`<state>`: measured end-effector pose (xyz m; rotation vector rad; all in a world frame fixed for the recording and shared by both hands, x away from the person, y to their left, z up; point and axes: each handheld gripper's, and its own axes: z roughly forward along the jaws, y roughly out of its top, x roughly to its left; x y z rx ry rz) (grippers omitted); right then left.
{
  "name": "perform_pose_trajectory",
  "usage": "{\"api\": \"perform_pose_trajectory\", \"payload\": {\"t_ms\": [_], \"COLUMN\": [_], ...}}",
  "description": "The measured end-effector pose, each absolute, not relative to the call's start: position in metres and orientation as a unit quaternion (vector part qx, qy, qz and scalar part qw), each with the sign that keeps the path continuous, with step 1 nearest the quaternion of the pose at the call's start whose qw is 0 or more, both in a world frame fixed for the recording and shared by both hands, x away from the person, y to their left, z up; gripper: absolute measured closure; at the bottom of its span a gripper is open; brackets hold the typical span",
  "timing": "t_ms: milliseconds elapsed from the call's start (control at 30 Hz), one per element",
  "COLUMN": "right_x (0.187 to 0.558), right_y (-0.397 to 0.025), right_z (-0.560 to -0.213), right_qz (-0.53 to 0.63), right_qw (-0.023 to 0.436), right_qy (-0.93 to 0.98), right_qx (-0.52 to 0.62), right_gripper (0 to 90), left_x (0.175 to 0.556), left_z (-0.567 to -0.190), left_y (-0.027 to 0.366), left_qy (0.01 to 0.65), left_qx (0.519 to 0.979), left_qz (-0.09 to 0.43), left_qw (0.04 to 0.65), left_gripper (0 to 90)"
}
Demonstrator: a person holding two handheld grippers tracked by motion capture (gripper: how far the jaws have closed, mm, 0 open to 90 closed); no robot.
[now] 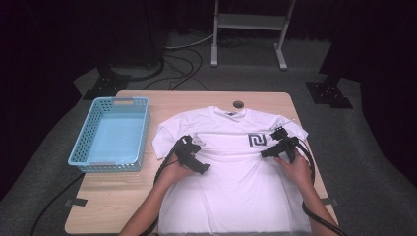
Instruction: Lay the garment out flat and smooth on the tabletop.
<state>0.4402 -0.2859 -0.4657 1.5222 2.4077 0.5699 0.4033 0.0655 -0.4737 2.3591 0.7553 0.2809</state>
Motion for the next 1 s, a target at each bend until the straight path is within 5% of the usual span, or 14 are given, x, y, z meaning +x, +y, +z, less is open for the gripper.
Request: {"api": "perform_pose_trajectory", "payload": {"t_ms": [1000], "right_x": [0.488], "right_y": [-0.291], "right_z": [-0.464], "right_qz": [0.181], "right_qw": [0.118], "right_qy": [0.806], "right_qx": [0.551], "right_gripper": [0.0], "left_x": [0.475], "left_z": [-0.470], "left_y": [0.052], "left_qy": [0.293], "left_qx": [0.902], "left_qz": [0.102], "left_qw": [0.301], "left_gripper": [3.0]}}
